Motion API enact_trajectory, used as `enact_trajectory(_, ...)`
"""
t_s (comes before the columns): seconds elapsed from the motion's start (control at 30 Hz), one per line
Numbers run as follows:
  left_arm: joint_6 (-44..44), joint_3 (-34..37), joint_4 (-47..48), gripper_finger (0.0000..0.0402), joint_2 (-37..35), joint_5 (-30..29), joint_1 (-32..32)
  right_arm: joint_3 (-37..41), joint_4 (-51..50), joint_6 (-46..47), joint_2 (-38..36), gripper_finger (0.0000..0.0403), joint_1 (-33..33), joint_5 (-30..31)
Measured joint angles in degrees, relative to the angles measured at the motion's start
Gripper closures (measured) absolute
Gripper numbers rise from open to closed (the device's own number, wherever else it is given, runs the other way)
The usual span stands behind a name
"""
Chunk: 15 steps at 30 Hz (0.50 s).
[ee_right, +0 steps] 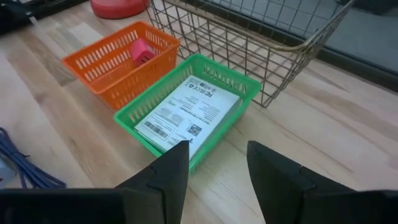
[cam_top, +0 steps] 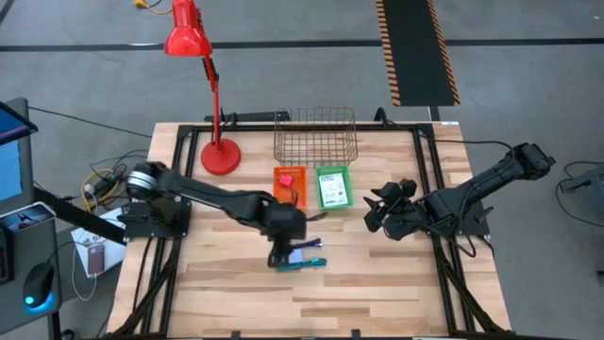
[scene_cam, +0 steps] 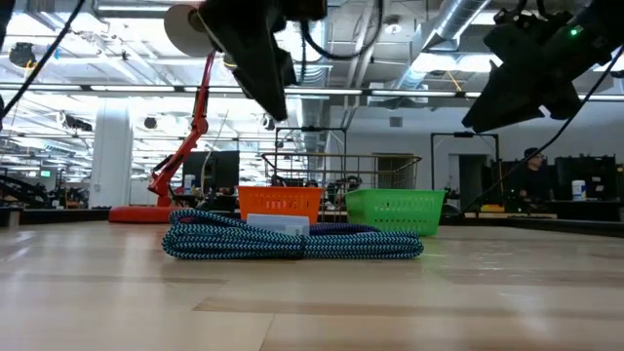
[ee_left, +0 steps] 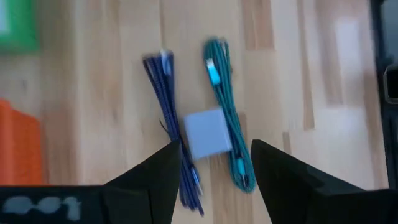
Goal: Pick and place items into bin
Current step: Put the white charger adapter into the orange bin
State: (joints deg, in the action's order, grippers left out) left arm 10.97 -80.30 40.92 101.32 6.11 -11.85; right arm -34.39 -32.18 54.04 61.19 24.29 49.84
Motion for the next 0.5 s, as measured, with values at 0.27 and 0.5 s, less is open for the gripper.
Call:
enact_trajectory(0.27, 2.05, -12.67, 12.01, 0.0219, 11.17, 0.75, 0.01, 0.0, -0.83, -0.06, 0.0, 0.025, 0.11, 0.0)
enact_trajectory(0.5, 4.68, -13.04, 11.94, 0.0219, 12.29, 0.41, -0.21, 0.0, -2.06, -0.44, 0.02, 0.0248, 0.07, 0.7)
